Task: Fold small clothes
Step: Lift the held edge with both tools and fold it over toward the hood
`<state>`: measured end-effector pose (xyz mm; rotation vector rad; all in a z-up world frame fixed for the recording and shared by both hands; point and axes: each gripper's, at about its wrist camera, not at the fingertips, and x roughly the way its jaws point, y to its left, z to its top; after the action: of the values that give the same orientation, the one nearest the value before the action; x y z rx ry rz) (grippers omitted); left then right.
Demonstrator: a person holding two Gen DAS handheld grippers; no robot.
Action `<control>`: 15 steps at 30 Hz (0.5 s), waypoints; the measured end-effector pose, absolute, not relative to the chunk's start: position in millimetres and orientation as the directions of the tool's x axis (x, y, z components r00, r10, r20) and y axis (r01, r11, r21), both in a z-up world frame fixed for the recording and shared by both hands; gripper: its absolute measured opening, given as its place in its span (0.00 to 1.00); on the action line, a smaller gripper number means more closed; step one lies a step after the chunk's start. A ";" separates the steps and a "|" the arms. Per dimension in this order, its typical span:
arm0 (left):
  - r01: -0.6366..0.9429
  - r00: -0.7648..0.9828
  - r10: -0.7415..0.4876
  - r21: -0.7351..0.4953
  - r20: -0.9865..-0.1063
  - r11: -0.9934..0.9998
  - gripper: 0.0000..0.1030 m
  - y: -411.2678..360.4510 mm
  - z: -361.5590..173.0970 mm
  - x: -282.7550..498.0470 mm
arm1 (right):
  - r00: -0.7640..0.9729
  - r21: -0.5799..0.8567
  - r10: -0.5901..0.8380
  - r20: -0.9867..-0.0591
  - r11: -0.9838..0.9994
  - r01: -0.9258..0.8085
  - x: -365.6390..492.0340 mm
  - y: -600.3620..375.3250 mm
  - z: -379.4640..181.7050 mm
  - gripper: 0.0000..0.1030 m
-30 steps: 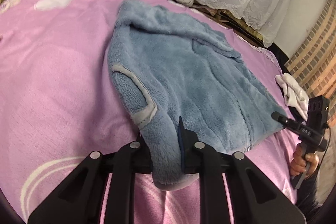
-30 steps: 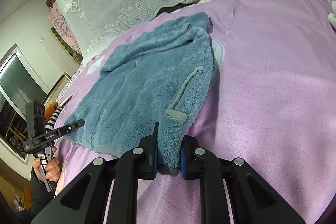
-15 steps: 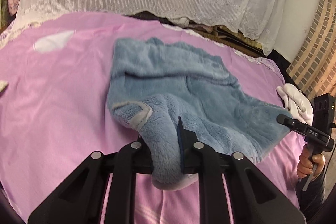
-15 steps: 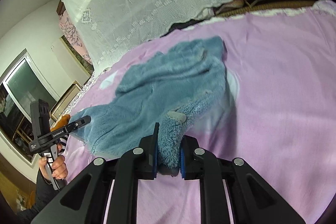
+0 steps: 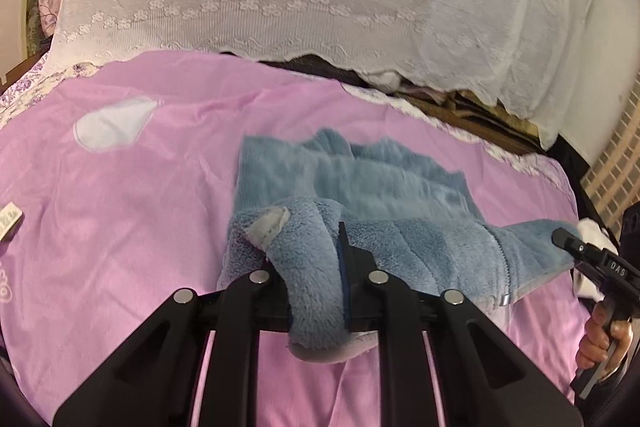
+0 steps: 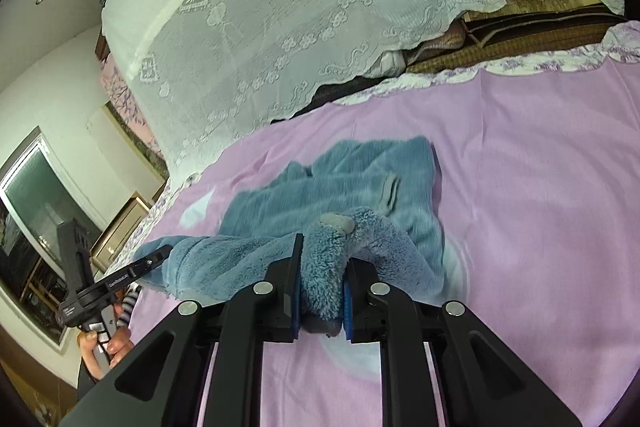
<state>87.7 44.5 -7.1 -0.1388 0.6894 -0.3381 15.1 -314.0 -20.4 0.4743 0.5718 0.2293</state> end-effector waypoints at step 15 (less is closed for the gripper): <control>0.190 0.732 -0.324 -0.277 -0.600 0.942 0.14 46.1 -5.0 155.5 | 0.842 0.565 0.348 -0.412 0.822 -0.064 97.6 -322.4 -7.3 0.15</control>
<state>155.5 46.1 -5.0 -0.2025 0.6954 -0.2847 97.6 -322.4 -7.3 0.5678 0.5298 0.2304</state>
